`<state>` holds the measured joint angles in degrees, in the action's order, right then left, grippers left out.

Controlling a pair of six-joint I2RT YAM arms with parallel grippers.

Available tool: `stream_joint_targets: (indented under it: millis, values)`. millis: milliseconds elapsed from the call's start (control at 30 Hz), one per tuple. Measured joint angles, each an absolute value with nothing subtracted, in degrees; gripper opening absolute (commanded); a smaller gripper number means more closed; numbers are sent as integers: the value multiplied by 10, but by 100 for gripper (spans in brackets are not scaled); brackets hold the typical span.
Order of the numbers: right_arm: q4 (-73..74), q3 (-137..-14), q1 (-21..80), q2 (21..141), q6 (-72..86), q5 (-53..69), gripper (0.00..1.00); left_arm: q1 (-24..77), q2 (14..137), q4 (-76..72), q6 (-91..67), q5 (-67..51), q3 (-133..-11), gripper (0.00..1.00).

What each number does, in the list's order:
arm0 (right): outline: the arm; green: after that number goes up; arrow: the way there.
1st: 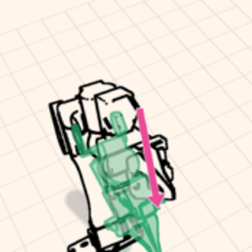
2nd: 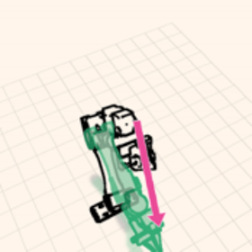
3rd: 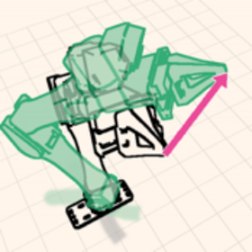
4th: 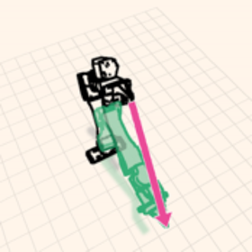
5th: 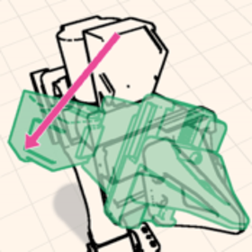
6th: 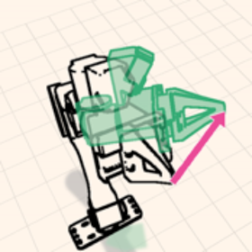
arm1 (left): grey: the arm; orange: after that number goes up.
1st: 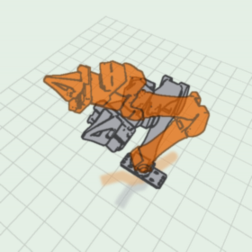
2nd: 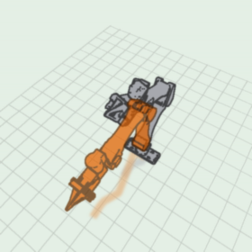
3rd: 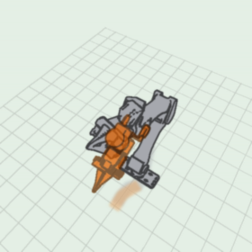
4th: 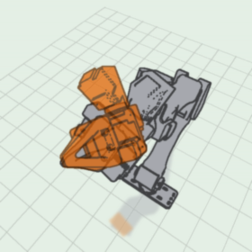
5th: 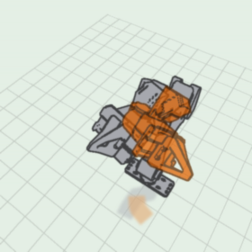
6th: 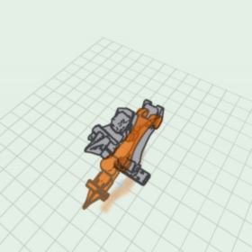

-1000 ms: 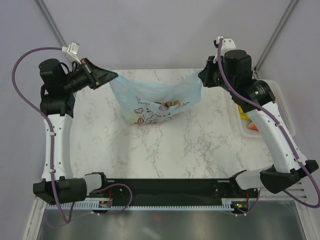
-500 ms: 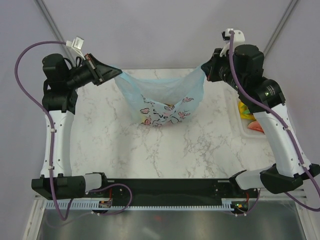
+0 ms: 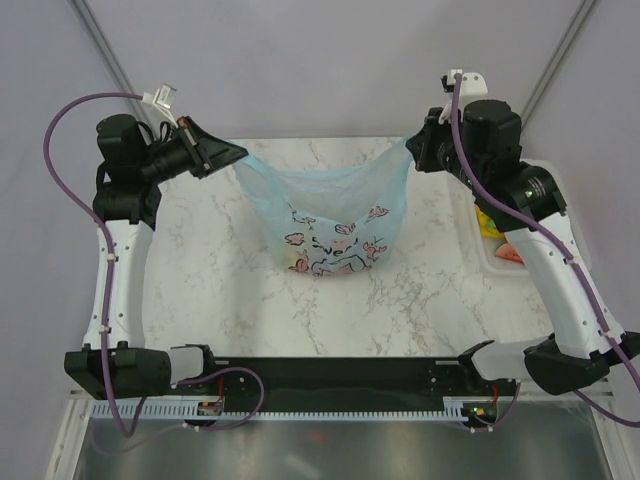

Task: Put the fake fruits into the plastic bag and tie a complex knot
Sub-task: Adjust the plastic bag at the center of the board.

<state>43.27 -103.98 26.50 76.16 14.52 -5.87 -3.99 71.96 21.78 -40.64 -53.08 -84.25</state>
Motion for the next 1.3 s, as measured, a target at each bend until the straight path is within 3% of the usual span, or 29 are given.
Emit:
stream_joint_targets:
  millis: [333, 633, 867, 1300]
  values:
    - [422, -1001, 265, 762, 142, -58, 0, -32, 720, 216, -404, -543, -841, 17]
    - [410, -1001, 265, 757, 142, -47, 5, -27, 718, 220, -385, -546, -841, 32]
    - [402, -993, 265, 749, 142, -45, 8, -27, 711, 230, -369, -561, -841, 58]
    - [393, -988, 265, 749, 142, -38, 9, -8, 667, 292, -309, -539, -833, 61]
